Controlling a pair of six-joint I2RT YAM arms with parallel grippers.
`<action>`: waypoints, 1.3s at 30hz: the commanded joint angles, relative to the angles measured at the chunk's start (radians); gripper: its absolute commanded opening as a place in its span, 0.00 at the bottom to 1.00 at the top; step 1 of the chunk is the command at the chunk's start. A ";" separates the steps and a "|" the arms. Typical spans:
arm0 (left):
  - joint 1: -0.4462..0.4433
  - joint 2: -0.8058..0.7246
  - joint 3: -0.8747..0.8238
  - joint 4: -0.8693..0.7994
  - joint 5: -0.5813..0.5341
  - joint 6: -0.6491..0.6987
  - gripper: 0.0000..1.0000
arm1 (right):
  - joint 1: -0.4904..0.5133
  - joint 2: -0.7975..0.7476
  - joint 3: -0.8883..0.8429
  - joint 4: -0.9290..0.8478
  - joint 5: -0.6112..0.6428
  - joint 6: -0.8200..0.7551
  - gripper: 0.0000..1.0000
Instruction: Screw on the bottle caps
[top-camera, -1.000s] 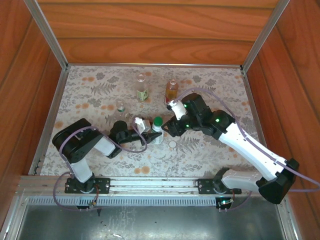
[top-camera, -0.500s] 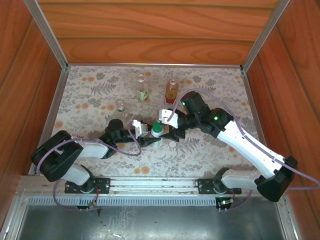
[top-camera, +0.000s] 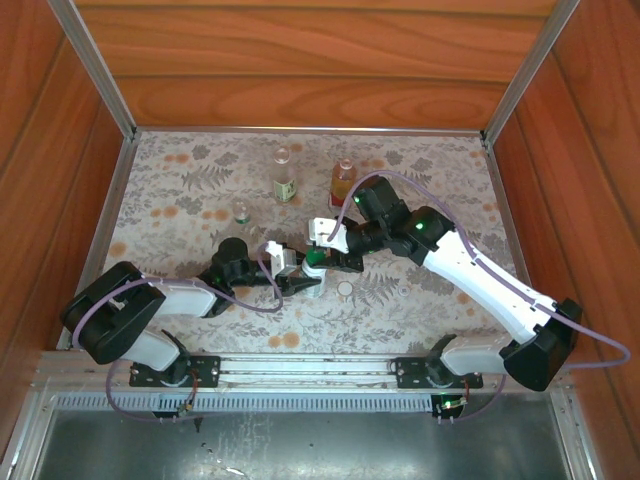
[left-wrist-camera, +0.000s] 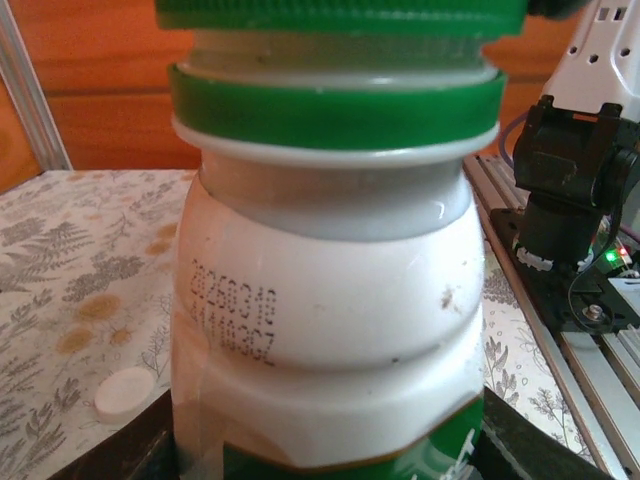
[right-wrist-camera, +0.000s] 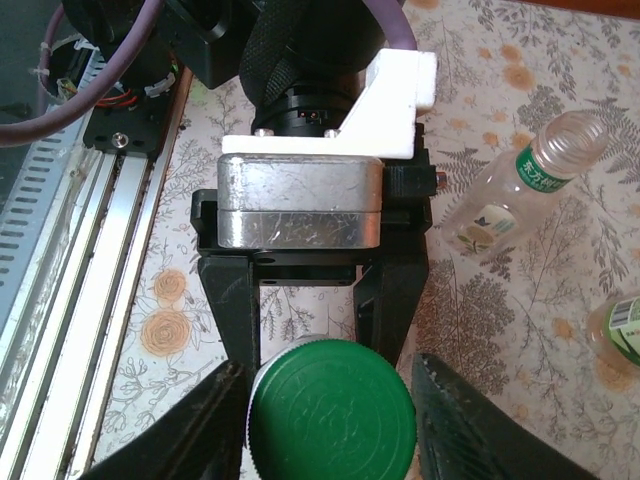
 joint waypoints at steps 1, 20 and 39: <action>0.005 -0.023 0.015 -0.002 0.030 0.015 0.49 | 0.007 0.010 0.020 -0.031 -0.023 -0.016 0.43; 0.005 -0.084 0.037 -0.017 -0.158 0.047 0.49 | 0.007 0.044 0.016 0.013 0.136 0.155 0.34; 0.005 0.047 0.212 -0.031 -0.336 0.093 0.49 | 0.060 0.152 0.107 -0.015 0.716 1.005 0.25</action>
